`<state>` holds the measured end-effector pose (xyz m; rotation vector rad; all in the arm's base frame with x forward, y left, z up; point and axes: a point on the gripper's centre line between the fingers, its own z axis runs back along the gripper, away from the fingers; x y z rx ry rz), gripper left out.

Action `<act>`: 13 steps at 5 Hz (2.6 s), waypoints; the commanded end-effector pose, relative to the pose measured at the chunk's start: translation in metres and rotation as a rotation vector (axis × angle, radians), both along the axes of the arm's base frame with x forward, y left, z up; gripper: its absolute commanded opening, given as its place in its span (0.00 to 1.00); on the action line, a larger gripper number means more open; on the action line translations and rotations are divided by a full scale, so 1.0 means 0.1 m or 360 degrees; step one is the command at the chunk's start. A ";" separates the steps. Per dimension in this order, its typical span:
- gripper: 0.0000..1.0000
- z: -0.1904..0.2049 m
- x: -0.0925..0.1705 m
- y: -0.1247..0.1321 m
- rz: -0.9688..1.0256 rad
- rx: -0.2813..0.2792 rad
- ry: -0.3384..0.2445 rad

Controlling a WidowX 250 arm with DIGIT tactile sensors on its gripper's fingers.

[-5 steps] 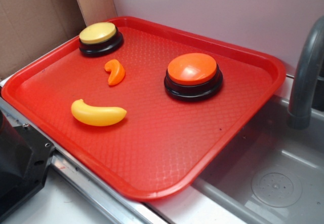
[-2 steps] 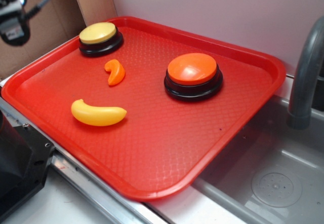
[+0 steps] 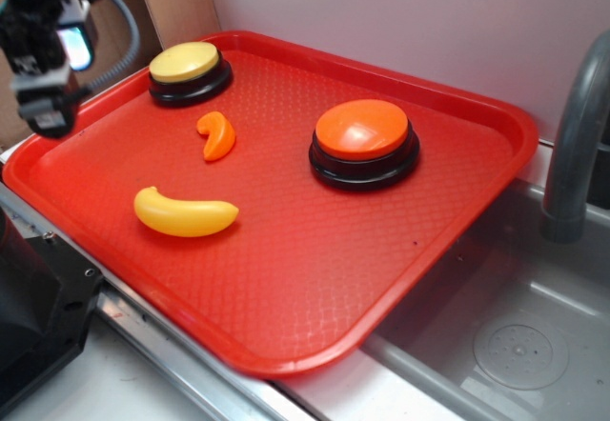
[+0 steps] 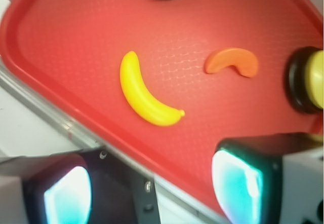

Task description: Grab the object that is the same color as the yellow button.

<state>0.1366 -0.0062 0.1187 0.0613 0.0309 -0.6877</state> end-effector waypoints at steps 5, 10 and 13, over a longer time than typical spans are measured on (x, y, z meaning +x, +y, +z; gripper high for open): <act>0.00 -1.04 0.15 -0.21 -0.0293 0.0156 0.0092; 0.00 0.15 0.12 -0.06 0.0763 0.0089 -0.0106; 0.00 0.88 0.25 -0.10 0.1346 0.0049 -0.0145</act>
